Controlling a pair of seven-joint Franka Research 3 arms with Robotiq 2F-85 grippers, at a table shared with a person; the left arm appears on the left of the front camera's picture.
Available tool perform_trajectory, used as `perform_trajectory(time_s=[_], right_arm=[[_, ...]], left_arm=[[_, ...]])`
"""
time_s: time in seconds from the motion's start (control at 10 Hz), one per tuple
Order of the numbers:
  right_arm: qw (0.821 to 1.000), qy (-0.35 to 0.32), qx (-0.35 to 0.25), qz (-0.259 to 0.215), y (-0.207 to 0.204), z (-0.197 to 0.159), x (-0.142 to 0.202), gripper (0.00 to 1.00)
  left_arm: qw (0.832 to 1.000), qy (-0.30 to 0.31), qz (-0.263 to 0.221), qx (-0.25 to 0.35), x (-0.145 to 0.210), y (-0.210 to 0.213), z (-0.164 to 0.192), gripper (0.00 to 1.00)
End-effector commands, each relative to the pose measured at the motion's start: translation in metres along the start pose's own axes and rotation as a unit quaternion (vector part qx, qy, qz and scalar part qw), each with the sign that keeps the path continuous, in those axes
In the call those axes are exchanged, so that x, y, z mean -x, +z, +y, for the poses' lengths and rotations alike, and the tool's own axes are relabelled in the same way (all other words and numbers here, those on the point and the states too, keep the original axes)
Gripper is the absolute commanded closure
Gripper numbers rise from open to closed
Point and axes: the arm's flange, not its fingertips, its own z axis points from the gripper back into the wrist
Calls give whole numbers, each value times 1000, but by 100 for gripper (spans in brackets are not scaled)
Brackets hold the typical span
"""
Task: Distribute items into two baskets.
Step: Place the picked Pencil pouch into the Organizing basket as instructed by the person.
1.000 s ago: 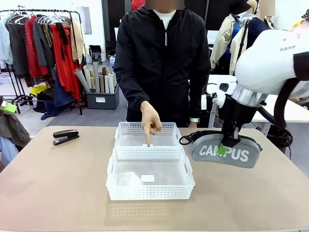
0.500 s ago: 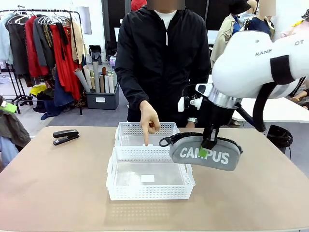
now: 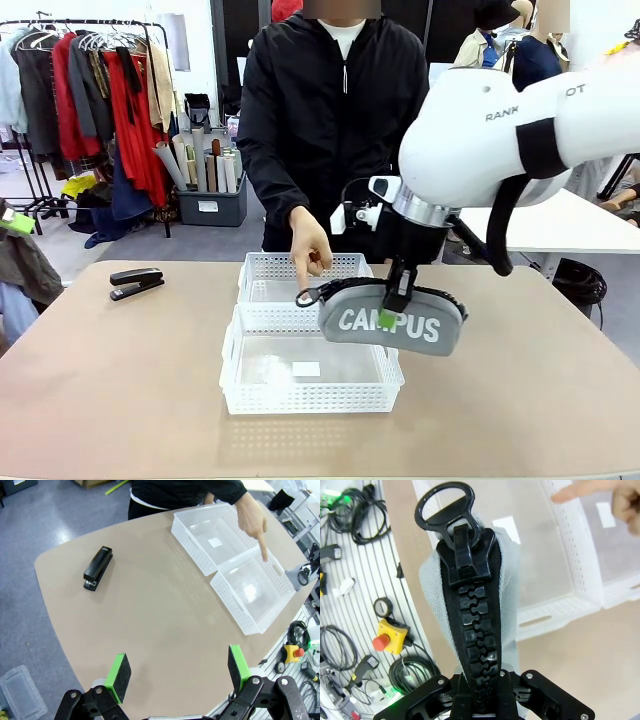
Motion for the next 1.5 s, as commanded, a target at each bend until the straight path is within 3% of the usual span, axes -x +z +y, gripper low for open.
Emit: perform_trajectory(time_s=[0.0,0.7,1.4], right_arm=[[1000,-5,3,-20,-6,5,-25,100],[999,26,13,-43,-48,-3,-71,100],[998,36,35,-38,-97,-16,-78,100]], left_arm=[[1000,-1,-2,1,0,1,-1,0],[1000,-1,-2,1,0,1,-1,0],[1000,-1,-2,1,0,1,-1,0]])
